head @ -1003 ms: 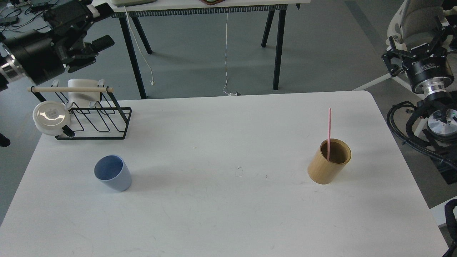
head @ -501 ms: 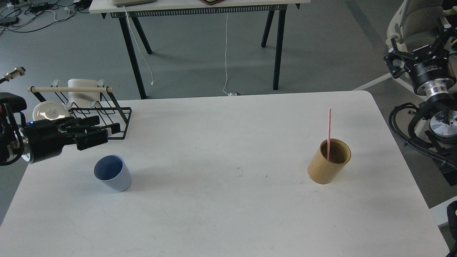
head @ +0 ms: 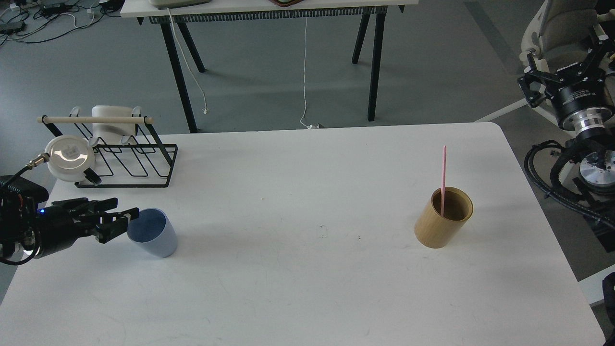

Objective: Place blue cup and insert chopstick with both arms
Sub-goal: 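Close the left gripper around the side of the blue cup, then lift the blue cup with the left gripper toward the tan cup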

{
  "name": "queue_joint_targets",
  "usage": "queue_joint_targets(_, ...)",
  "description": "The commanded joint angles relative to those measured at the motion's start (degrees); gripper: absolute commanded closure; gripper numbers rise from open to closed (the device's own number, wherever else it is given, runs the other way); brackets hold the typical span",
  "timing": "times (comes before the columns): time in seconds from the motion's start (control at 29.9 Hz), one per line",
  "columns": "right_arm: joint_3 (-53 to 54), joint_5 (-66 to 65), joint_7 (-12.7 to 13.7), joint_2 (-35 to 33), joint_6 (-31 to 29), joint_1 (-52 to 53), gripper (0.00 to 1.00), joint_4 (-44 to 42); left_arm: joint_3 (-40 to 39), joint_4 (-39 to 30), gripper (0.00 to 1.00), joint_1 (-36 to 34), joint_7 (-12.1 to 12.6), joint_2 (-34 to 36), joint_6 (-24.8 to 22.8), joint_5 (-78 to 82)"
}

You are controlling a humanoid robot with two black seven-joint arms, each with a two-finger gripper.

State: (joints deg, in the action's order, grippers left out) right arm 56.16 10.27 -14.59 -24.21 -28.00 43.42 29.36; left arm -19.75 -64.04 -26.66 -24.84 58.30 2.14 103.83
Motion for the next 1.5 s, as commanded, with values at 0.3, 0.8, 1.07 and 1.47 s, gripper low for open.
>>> queue_joint_targets(0.3,-0.26,-0.43,0.00,-0.31,0.00,0.00,0.00,-0.01,1.38,0.50,0.72,0.12,-0.03,-1.96,-0.03,1.28)
queue_joint_targets(0.8,-0.17,-0.52,0.00,-0.49,0.00,0.00,0.00,-0.18,1.73,-6.00,1.00,-3.91,-1.00,-0.12,-3.53,1.28)
queue_joint_targets(1.07,-0.17,-0.52,0.09,-1.10,0.00,3.07,0.00,-0.10,1.64,-14.88,1.00,-22.18,0.41,-2.47,-23.65,1.46)
queue_joint_targets(1.47,-0.44,-0.61,1.41,-1.19,0.00,12.92,0.00,0.08,2.78,-11.37,0.99,-31.08,6.83,-33.67,-30.14,19.02)
